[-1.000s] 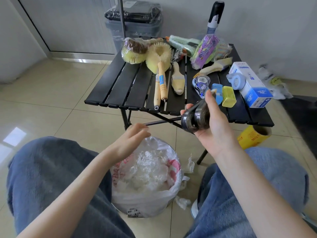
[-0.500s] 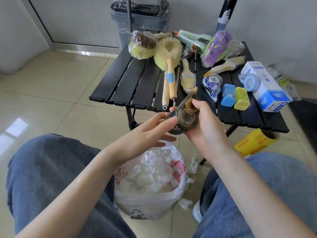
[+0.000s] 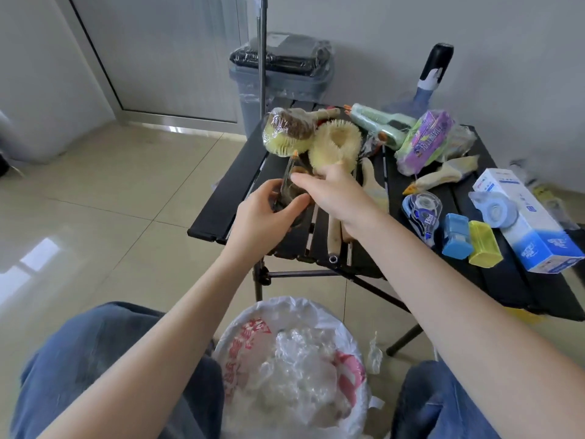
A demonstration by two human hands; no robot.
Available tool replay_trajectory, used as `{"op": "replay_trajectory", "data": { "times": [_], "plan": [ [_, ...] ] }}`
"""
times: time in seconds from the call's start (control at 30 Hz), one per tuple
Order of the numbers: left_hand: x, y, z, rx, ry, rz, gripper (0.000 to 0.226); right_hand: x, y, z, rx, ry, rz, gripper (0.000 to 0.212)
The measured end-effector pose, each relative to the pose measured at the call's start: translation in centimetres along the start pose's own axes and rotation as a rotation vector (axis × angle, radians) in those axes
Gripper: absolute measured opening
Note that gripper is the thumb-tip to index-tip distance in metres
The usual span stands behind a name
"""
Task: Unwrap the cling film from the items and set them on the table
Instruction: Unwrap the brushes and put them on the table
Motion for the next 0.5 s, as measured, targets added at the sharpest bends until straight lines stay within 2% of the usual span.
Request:
{"op": "replay_trajectory", "data": {
  "times": [0.13,0.33,0.5],
  "plan": [
    [2.1,-0.2,-3.4,-0.018,-0.071,-0.086,0.048,1.1,-1.6,-4.0,-0.062,-0.086,0.2,0.057],
    [2.8,0.1,-5.6,-0.032,-0.041,-0.274,0.048,1.9,-2.4,-8.8,-0.096,-0.226,0.468,0.056],
    [3.0,0.8,-6.5,0.038,-0.058,-0.513,0.056,2.1,-1.8,-11.0,-0.093,-0.32,0.628,0.057]
  ]
}}
Point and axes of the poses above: each hand's wrist, its own z-axis away from the middle knuckle, its own y-axis out of the palm, x = y × z, the point moved 5 cm from there along -z, towards the middle knuckle, and after that the axes turned 4 degrees about -z, right-handed, at the moved point
